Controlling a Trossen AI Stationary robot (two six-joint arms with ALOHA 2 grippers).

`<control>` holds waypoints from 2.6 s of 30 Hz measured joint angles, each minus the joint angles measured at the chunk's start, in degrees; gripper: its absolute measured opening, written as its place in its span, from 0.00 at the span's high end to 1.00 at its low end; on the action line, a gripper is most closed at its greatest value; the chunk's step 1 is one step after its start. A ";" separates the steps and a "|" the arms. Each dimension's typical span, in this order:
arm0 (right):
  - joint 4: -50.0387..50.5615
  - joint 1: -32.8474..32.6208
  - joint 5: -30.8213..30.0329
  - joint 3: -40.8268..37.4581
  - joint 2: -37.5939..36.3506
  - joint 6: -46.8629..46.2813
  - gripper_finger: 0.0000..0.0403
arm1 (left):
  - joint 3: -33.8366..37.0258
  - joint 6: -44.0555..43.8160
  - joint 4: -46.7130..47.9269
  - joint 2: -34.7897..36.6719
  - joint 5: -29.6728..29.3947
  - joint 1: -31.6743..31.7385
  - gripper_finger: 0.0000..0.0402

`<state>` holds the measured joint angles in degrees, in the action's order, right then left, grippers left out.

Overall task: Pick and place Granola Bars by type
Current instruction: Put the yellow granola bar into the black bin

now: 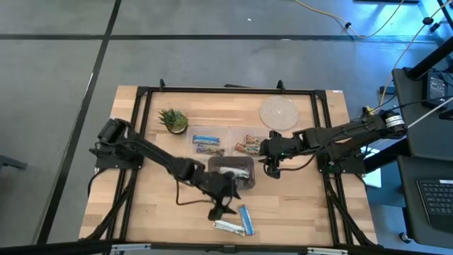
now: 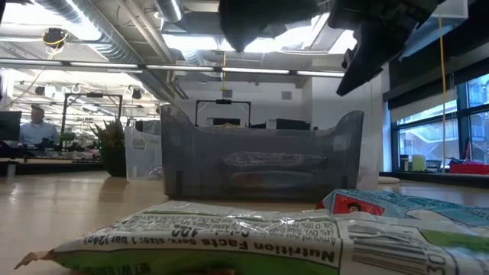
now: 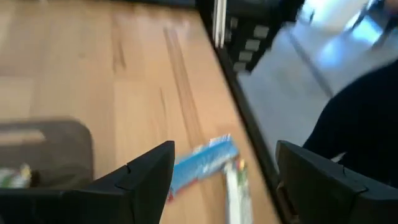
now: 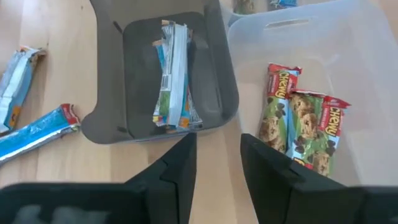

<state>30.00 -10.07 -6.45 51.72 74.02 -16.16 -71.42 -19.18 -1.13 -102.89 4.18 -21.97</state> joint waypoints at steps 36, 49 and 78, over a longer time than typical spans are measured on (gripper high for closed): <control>-2.35 0.00 -0.07 -8.52 0.06 -6.32 0.68 | -0.02 -5.75 -3.31 -17.98 -31.65 -18.62 0.33; -2.47 0.00 -0.05 -8.52 0.06 -6.29 0.68 | -0.22 -8.55 -2.43 -20.44 -30.79 -18.61 0.46; -2.58 0.02 0.54 -8.50 0.06 -6.14 0.68 | 0.09 -5.76 5.44 -4.20 -36.01 -16.22 0.76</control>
<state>27.41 -10.05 -5.91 43.22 74.08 -22.31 -71.32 -24.94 4.30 -107.08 -31.82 -38.18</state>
